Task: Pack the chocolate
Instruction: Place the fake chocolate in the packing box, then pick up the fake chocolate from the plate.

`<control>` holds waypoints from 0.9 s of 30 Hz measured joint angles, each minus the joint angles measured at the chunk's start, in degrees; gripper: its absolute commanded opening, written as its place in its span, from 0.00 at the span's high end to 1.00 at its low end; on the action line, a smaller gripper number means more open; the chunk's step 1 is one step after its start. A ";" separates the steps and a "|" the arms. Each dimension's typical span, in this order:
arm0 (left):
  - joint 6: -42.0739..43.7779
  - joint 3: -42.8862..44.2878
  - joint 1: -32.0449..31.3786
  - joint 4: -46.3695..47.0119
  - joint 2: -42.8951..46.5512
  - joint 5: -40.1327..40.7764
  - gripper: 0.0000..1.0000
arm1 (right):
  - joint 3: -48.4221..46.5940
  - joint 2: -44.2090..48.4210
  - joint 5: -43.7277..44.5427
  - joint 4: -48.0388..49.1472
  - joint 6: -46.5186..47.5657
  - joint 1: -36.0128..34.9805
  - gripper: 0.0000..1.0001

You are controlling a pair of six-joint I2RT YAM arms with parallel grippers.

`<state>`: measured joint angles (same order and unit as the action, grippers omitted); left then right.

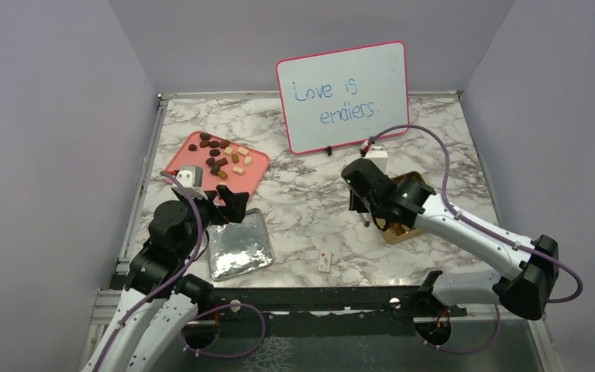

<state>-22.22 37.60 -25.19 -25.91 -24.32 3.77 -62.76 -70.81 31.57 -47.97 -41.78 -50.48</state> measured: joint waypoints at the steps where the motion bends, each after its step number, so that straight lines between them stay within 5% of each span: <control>1: 0.00 0.00 0.00 0.00 0.70 0.44 0.01 | 0.00 -0.31 -1.75 1.92 1.81 0.00 0.65; 14: -0.90 -0.02 0.68 -0.33 9.49 8.96 0.01 | -6.60 -15.67 -21.97 18.58 11.65 -0.94 0.64; 27: -2.01 -0.02 1.33 -0.81 12.28 13.42 0.01 | -21.97 -34.05 -27.12 23.80 11.85 -8.07 0.61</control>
<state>-24.23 37.58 -23.86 -26.72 -12.03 17.19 -84.73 -104.86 4.45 -24.16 -29.93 -58.54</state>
